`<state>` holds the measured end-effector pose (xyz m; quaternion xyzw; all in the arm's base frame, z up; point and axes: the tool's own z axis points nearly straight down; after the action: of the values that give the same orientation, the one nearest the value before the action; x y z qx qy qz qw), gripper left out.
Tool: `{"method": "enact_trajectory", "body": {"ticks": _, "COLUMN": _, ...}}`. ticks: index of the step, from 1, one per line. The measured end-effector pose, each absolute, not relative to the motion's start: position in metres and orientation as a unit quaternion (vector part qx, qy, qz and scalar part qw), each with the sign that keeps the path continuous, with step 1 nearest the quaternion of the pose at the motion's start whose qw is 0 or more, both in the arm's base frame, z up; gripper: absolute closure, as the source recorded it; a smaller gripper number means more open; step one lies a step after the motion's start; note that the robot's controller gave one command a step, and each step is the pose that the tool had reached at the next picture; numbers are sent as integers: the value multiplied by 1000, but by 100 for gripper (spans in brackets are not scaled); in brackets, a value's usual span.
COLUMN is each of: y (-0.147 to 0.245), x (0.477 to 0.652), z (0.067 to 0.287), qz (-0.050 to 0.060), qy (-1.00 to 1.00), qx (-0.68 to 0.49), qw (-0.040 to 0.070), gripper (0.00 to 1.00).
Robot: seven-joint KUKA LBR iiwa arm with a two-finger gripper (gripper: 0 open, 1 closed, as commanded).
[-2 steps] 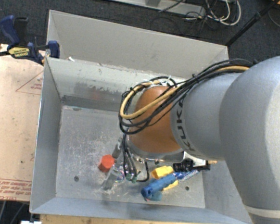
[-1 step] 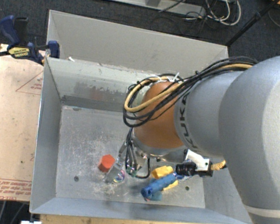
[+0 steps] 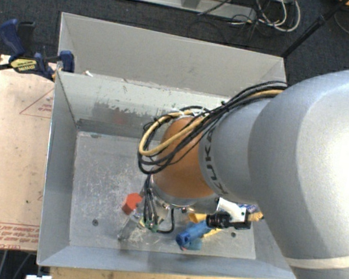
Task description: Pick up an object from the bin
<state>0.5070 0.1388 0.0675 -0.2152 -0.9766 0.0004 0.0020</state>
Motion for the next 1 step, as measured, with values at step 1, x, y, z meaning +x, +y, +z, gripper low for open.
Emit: {"method": "enact_trajectory", "body": {"ticks": 1, "y": 139, "x": 507, "z": 67, "qz": 0, "qy": -977, "qx": -215, "qw": 2, "gripper": 0}}
